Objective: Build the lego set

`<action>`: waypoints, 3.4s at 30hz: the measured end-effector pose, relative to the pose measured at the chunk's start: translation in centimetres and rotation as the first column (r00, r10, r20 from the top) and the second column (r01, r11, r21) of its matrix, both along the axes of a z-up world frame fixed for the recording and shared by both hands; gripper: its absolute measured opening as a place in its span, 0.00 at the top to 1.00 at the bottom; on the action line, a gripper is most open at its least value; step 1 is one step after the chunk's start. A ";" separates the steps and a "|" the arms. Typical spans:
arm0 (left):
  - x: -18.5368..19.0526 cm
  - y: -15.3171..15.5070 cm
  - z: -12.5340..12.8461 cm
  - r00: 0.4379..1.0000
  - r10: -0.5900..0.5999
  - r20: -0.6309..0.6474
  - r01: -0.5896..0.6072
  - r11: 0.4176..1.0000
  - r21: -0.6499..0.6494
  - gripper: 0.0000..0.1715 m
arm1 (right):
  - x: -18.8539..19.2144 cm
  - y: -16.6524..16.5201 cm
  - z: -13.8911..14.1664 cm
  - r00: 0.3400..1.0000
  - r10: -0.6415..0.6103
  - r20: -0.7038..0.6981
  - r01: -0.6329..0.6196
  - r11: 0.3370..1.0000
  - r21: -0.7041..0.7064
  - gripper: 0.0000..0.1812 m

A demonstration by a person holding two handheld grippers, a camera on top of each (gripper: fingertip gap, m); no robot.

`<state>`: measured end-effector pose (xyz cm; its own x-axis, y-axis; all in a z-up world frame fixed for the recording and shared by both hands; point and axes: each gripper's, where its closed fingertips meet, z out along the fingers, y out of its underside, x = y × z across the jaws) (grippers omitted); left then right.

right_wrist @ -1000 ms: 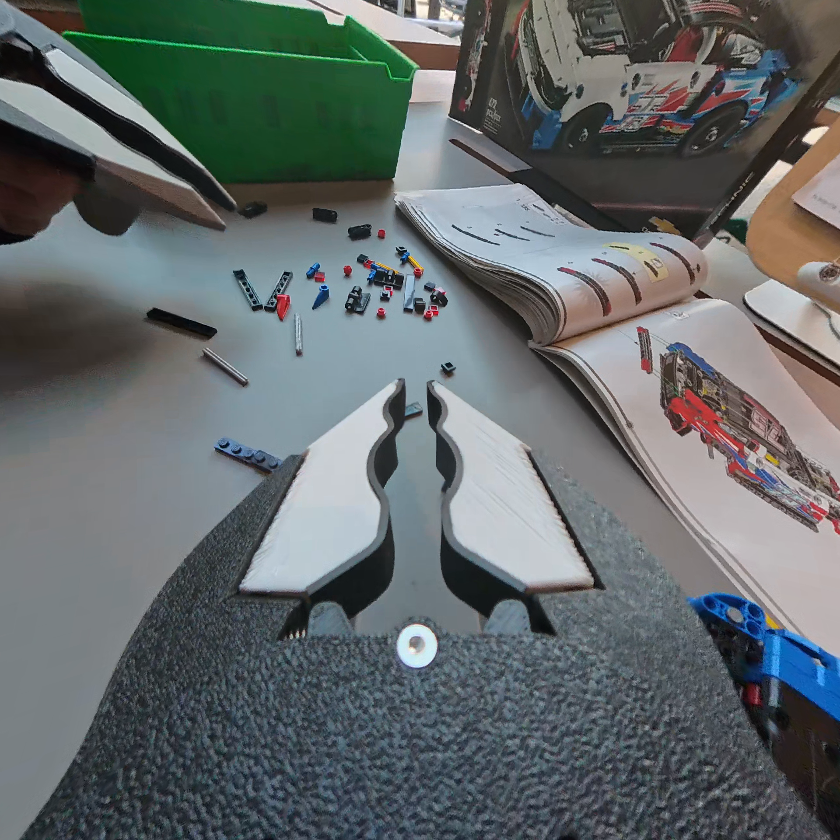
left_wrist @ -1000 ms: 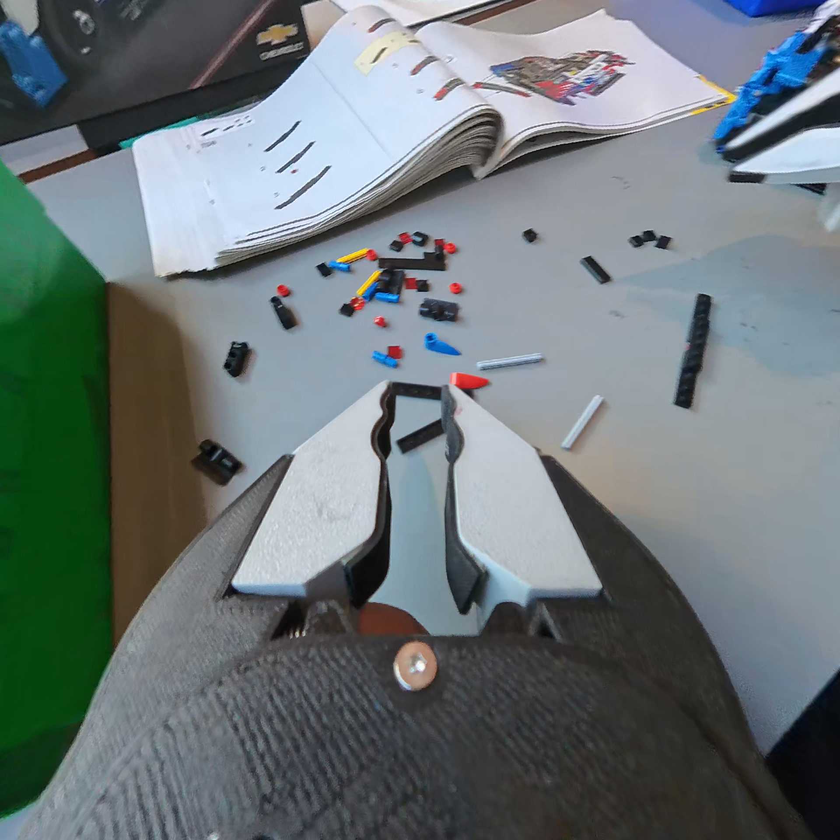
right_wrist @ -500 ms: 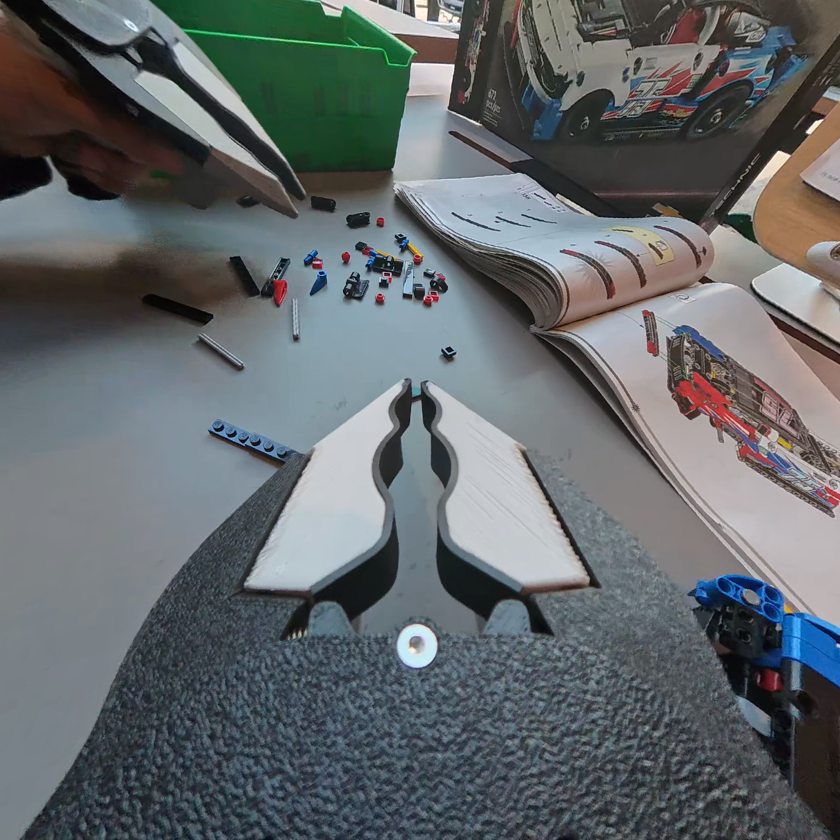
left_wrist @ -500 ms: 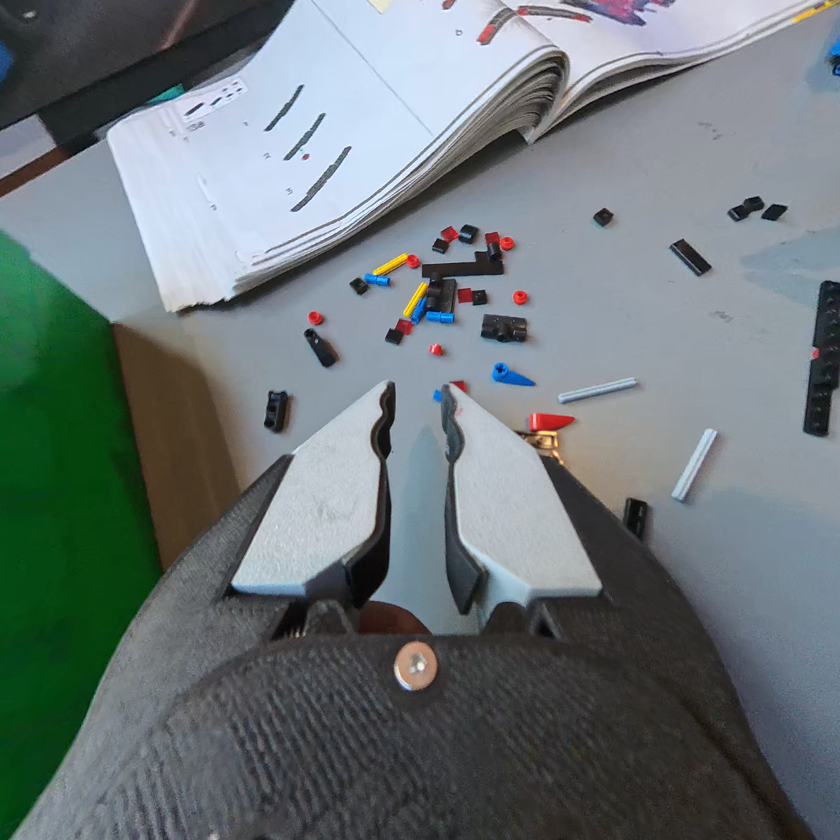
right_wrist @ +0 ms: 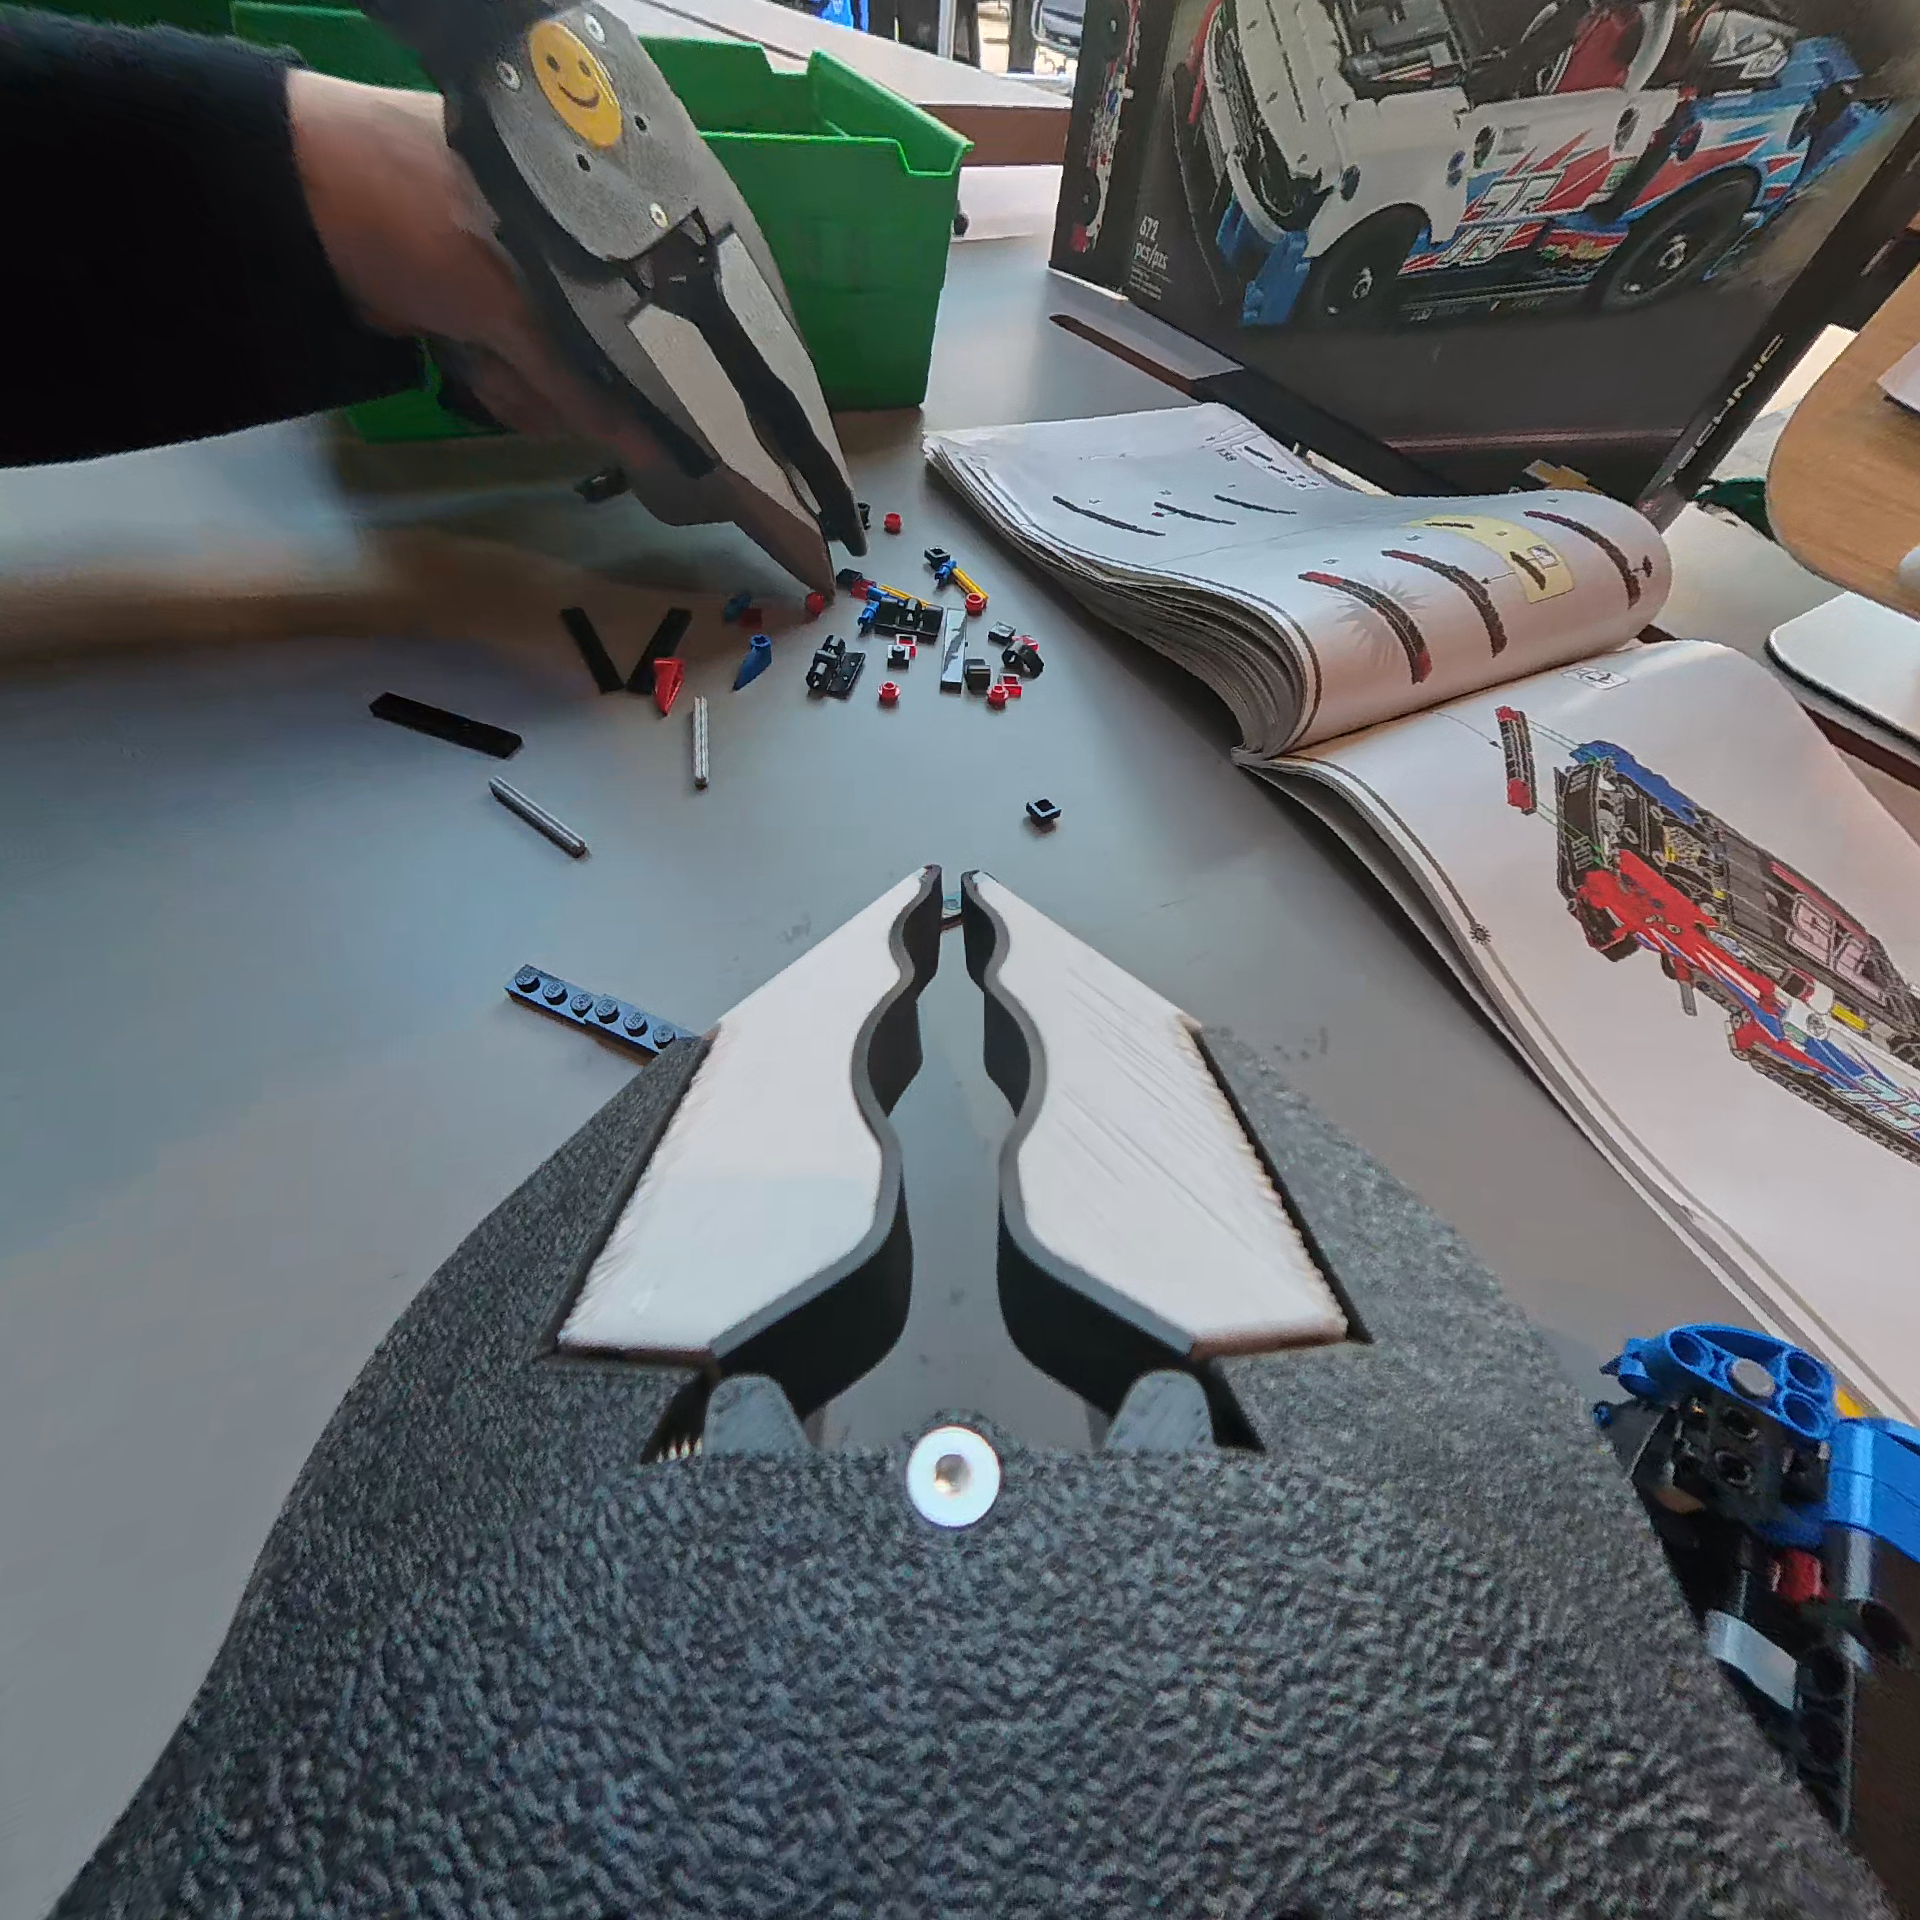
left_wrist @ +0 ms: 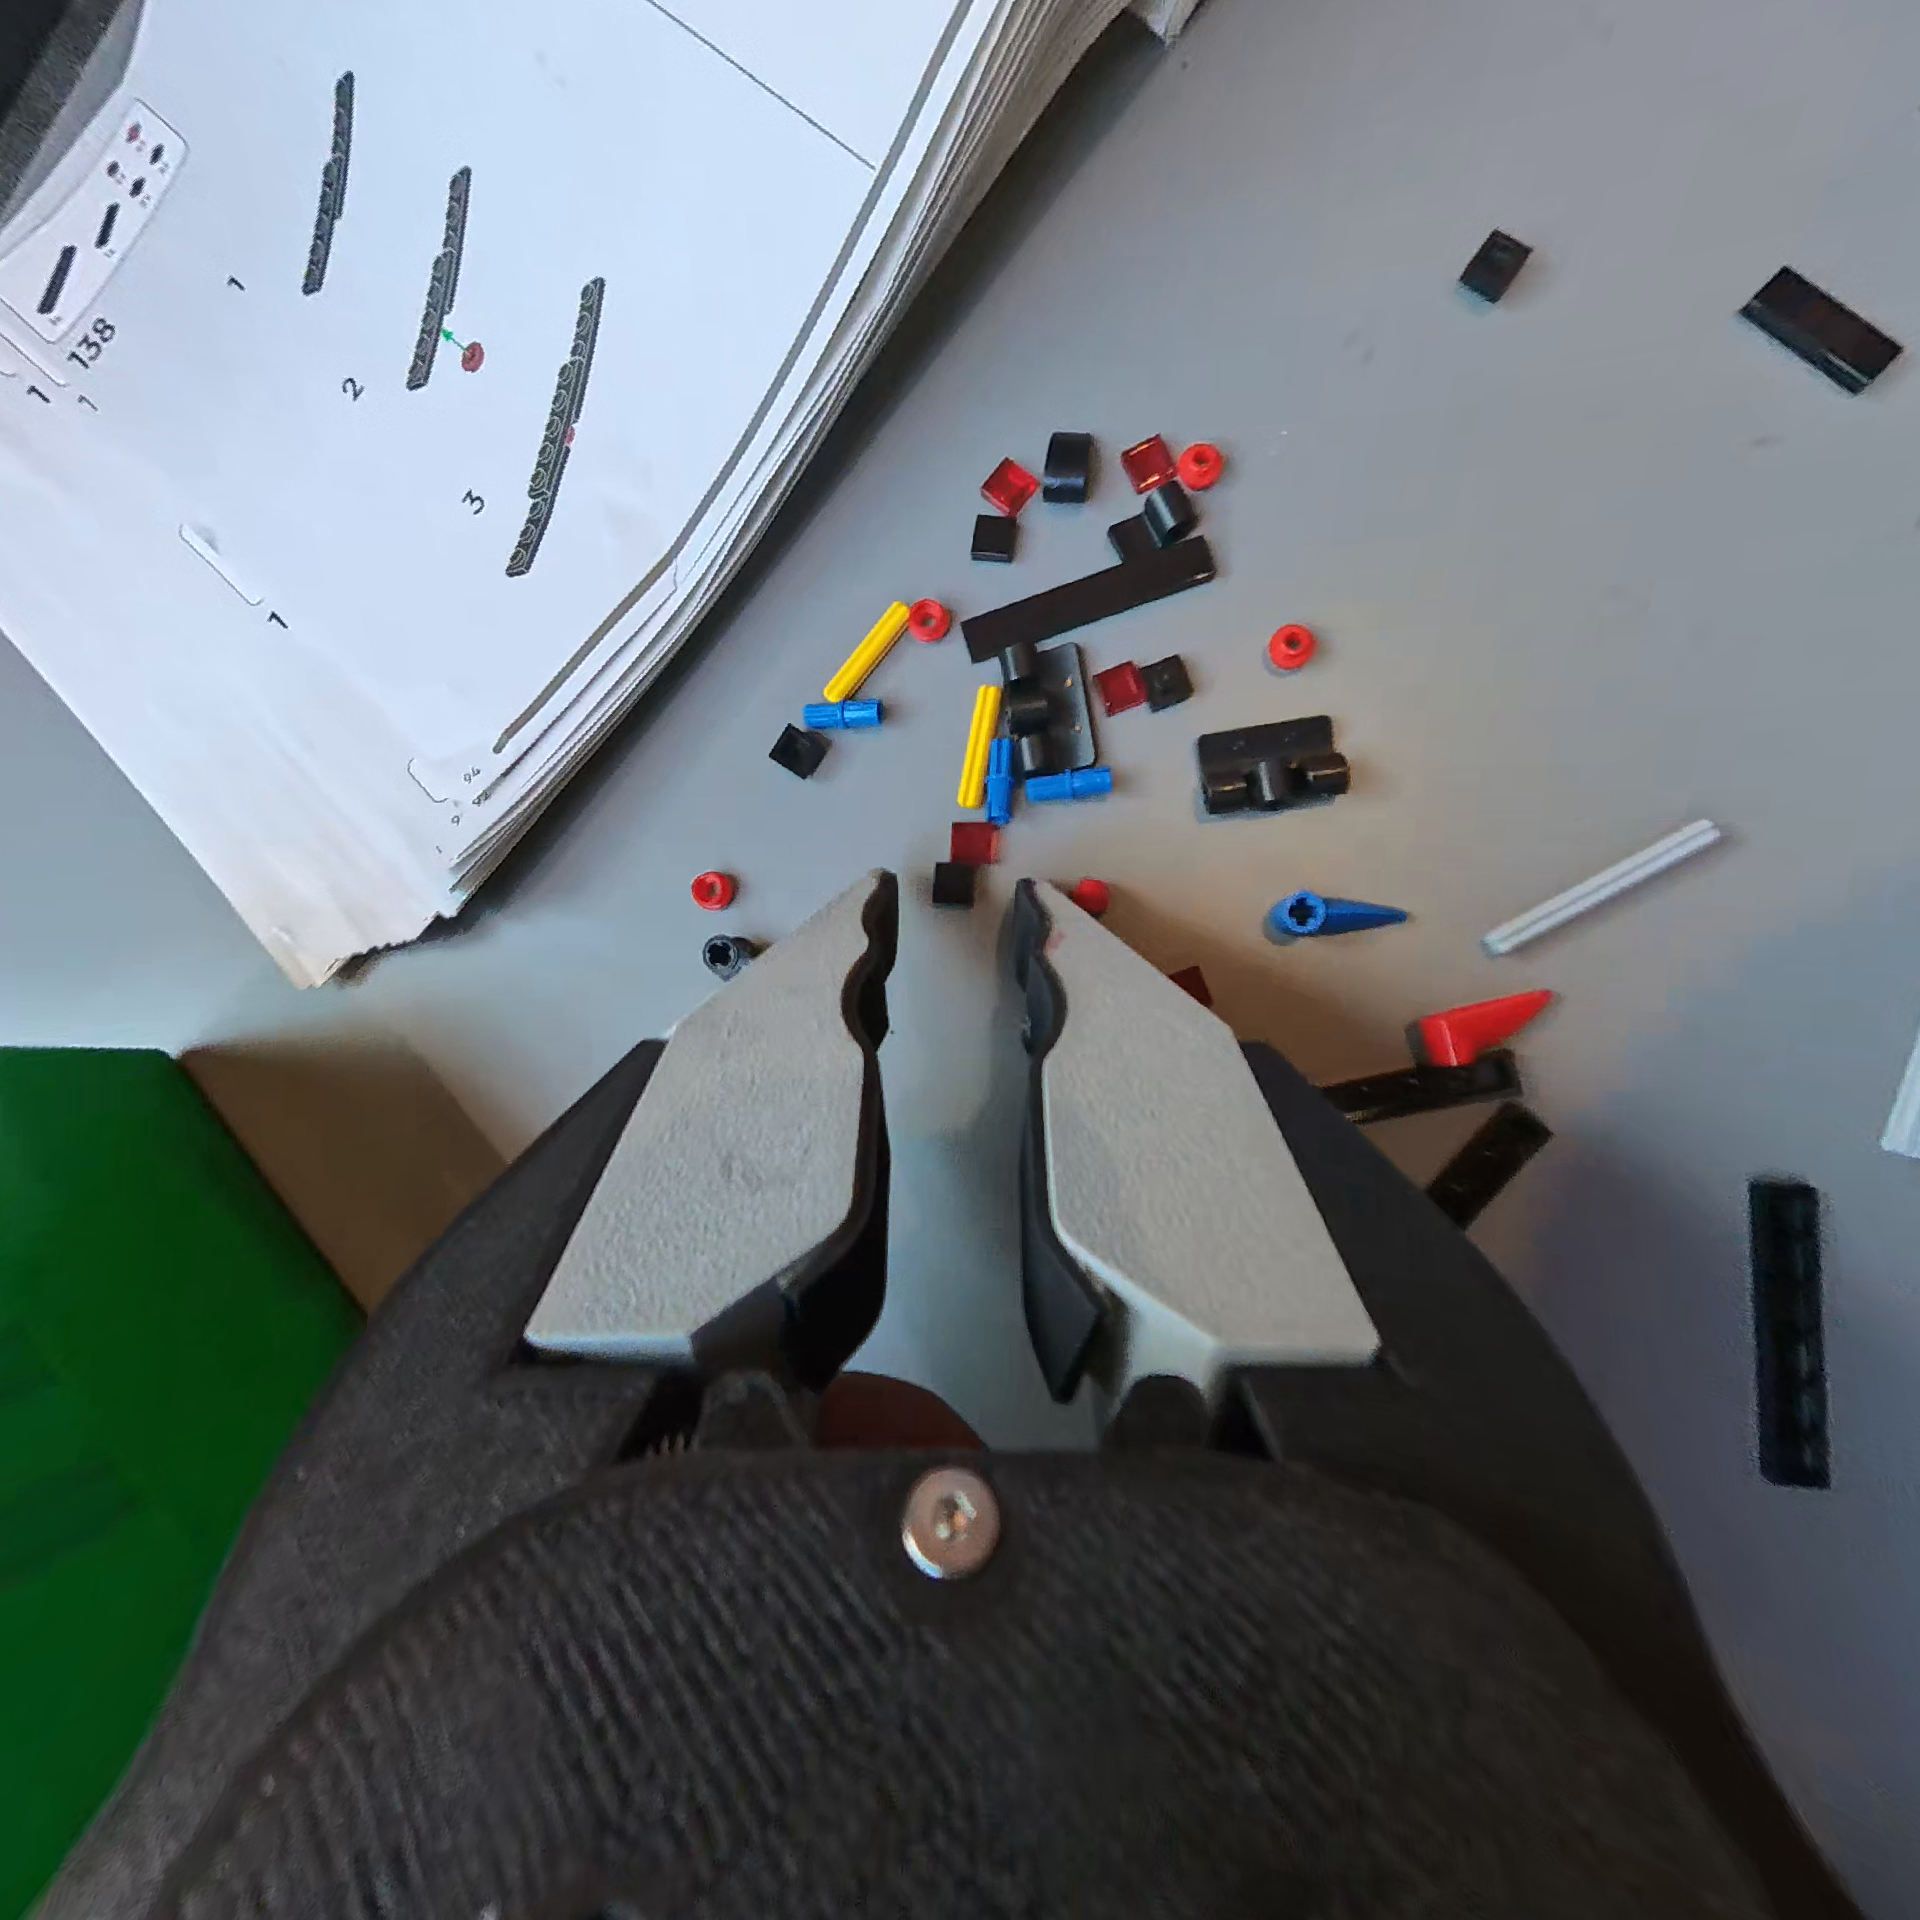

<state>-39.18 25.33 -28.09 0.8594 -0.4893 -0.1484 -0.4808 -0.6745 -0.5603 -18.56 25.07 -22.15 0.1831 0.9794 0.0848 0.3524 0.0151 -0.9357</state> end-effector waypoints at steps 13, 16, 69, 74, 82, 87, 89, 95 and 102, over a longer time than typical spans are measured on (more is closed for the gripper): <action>-0.1 -0.3 -0.2 0.999 0.008 0.042 -0.007 0.999 -0.031 0.97 | 0.6 0.3 0.5 0.999 -0.009 -0.034 0.008 0.999 -0.034 0.99; -0.2 -0.6 0.3 1.000 0.007 -0.005 -0.007 1.000 -0.016 0.97 | 1.1 0.3 0.6 0.999 -0.021 -0.039 0.020 1.000 -0.021 0.99; 8.1 -8.8 2.8 0.968 0.081 0.238 -0.132 0.970 0.203 0.90 | 0.5 0.3 -1.8 0.985 0.015 0.174 -0.020 0.999 0.025 0.94; 7.4 -9.7 2.9 0.961 0.091 0.261 -0.149 0.965 0.214 0.90 | -2.1 0.9 -3.3 0.953 0.061 0.297 -0.075 0.997 0.036 0.92; 5.8 -11.0 3.0 0.959 0.120 0.257 -0.179 0.959 0.222 0.90 | -4.0 0.2 -5.9 0.885 0.145 0.442 -0.168 0.986 0.013 0.90; 5.4 -11.3 2.8 0.951 0.129 0.280 -0.190 0.960 0.204 0.90 | -4.4 0.2 -6.0 0.888 0.158 0.431 -0.161 0.987 -0.029 0.93; 5.3 -11.2 2.6 0.951 0.132 0.279 -0.192 0.961 0.200 0.89 | -4.5 -0.1 -6.0 0.890 0.170 0.422 -0.167 0.985 -0.045 0.93; 5.0 -10.9 2.7 0.951 0.141 0.277 -0.200 0.959 0.200 0.89 | -4.6 -0.2 -4.8 0.913 0.162 0.375 -0.162 0.986 -0.031 0.92; 4.4 -10.1 3.0 0.949 0.156 0.276 -0.215 0.955 0.202 0.90 | -3.9 0.5 -3.4 0.951 0.121 0.283 -0.111 0.993 -0.051 0.92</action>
